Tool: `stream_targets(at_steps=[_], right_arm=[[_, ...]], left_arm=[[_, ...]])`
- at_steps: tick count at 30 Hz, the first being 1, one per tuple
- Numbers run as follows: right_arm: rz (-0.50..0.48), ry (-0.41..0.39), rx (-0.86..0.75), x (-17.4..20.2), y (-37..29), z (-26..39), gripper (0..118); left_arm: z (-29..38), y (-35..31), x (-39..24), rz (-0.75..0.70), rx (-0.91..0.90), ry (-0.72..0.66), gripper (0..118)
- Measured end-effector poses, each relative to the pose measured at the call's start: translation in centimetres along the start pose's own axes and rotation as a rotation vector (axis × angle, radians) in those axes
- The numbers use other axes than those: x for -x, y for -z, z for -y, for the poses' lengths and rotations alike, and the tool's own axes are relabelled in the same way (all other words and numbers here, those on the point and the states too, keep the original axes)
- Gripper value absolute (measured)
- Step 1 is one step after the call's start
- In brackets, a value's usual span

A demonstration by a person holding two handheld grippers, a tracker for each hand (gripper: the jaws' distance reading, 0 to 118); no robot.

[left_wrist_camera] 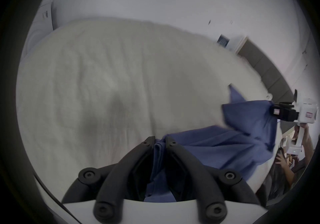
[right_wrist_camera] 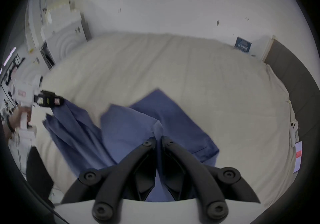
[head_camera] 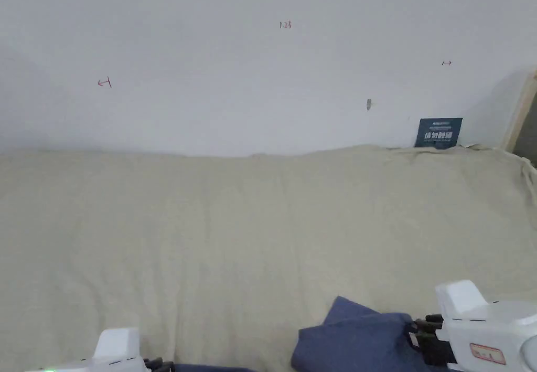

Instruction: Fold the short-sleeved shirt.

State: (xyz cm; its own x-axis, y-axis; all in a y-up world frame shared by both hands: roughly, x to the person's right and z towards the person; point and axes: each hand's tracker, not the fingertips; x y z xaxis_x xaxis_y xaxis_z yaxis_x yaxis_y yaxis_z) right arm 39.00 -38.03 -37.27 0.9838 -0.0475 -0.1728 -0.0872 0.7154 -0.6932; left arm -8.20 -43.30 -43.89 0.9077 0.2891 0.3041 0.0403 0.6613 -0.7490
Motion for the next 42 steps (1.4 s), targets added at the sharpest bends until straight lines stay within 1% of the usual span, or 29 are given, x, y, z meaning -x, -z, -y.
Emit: stream_targets(at_steps=[3,6,7,10,11,12,14,16,18,19,20,22,24,26,31,36,42], right_arm=[[0.029,0.01,-0.142,0.6,-5.9,-1.8,4],[0.051,0.012,-0.253,1.1,-11.4,-3.9,4],[0.066,-0.002,-0.293,1.3,-13.4,-4.7,4],[0.124,-0.001,-0.408,2.0,-18.9,-7.1,4],[0.144,0.019,-0.442,2.1,-20.6,-7.8,4],[0.158,0.023,-0.466,2.2,-22.0,-8.5,4],[0.19,0.067,-0.541,2.3,-25.1,-9.8,4],[0.207,0.089,-0.578,2.1,-27.3,-10.9,4],[0.235,0.086,-0.593,2.3,-28.9,-11.9,4],[0.265,0.078,-0.617,2.5,-29.7,-12.3,4],[0.286,0.078,-0.627,2.7,-30.3,-12.6,4],[0.286,0.105,-0.648,3.1,-31.1,-12.9,4],[0.286,0.111,-0.664,3.1,-31.3,-13.3,4],[0.334,0.085,-0.672,3.9,-31.5,-13.8,4],[0.33,0.053,-0.671,4.6,-31.3,-14.6,4],[0.339,0.053,-0.669,3.6,-30.5,-15.5,4],[0.349,0.068,-0.653,2.5,-27.6,-17.9,4]], left_arm=[[-2.0,-7.0,-2.0,0.022,-0.147,0.084,9],[-4.6,-14.1,-3.2,0.046,-0.292,0.096,9],[-5.6,-16.5,-3.6,0.041,-0.339,0.114,9],[-8.3,-22.6,-4.1,0.003,-0.436,0.157,9],[-9.2,-24.4,-4.3,-0.019,-0.475,0.163,9],[-9.9,-26.0,-4.3,-0.034,-0.489,0.156,9],[-11.2,-29.5,-4.0,-0.046,-0.577,0.132,9],[-12.0,-32.2,-4.4,-0.07,-0.609,0.121,9],[-12.4,-34.2,-4.7,-0.107,-0.656,0.152,9],[-12.6,-35.1,-4.9,-0.121,-0.66,0.151,9],[-12.7,-35.8,-4.9,-0.129,-0.668,0.142,9],[-12.6,-36.8,-4.9,-0.128,-0.69,0.138,9],[-12.8,-37.2,-4.8,-0.137,-0.693,0.138,9],[-12.7,-37.5,-4.8,-0.135,-0.698,0.131,9],[-12.8,-37.1,-4.5,-0.136,-0.691,0.145,9],[-13.5,-36.1,-3.8,-0.122,-0.679,0.134,9],[-15.4,-32.8,-2.7,-0.098,-0.64,0.097,9]])
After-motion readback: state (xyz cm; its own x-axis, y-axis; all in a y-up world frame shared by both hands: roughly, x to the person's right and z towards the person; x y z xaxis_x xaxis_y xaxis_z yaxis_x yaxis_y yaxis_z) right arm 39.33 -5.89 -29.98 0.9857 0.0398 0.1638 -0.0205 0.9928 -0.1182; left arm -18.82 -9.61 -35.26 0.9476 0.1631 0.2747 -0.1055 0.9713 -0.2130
